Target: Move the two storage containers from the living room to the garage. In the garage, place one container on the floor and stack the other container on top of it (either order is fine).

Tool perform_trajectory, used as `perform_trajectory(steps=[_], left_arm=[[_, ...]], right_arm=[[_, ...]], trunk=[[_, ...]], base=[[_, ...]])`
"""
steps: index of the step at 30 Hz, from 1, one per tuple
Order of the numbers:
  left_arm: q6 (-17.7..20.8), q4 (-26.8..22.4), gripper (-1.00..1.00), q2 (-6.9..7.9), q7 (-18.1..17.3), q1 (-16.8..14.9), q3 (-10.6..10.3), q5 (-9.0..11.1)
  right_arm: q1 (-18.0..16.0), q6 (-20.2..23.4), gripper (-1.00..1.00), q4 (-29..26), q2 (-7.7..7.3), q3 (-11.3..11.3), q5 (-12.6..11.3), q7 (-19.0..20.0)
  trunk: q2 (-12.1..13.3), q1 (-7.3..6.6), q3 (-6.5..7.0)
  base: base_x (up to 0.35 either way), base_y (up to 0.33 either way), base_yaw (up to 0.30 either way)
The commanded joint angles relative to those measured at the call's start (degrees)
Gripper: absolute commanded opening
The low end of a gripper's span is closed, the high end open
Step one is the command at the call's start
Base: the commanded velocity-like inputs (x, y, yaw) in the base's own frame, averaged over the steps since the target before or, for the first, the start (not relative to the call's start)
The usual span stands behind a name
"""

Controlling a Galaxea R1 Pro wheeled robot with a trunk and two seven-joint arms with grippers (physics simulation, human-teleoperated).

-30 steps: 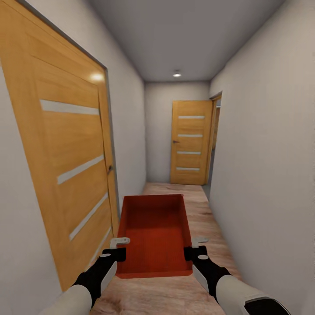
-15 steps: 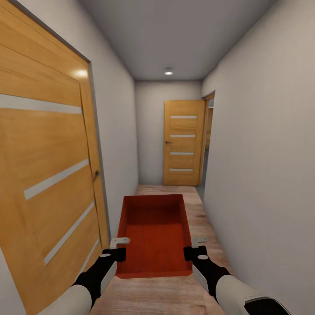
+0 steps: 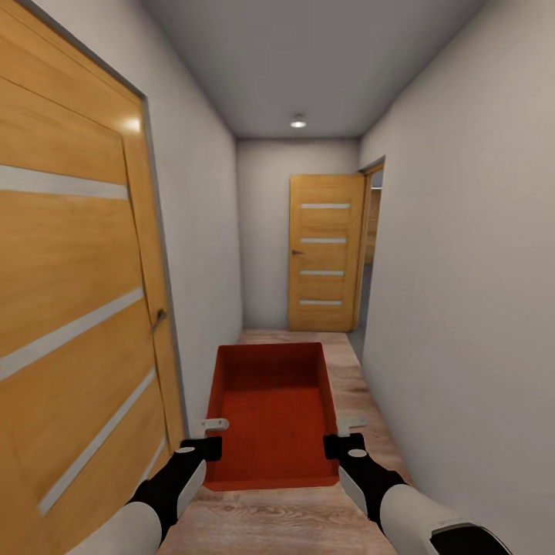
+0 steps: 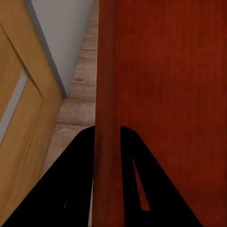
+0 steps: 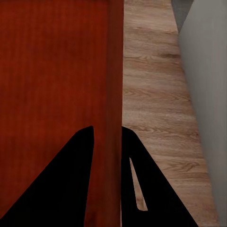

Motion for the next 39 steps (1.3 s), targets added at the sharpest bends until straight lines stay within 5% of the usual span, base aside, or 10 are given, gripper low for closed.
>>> perform_trajectory(steps=[1,39], left_arm=[[0.4,0.0,-1.0,0.82,1.0,0.0,2.5,-0.2],[0.5,0.0,-1.0,0.82,1.0,0.0,2.5,-0.2]], right_arm=[[0.0,-2.0,-1.0,-0.1,0.01,-1.0,0.2,-0.3],[0.0,-1.9,-1.0,-0.1,0.0,-1.0,0.2,-0.6]], trunk=[[0.0,0.05,-0.02],[0.0,0.05,-0.02]], base=[[0.324,0.0,0.0],[0.324,0.0,0.0]])
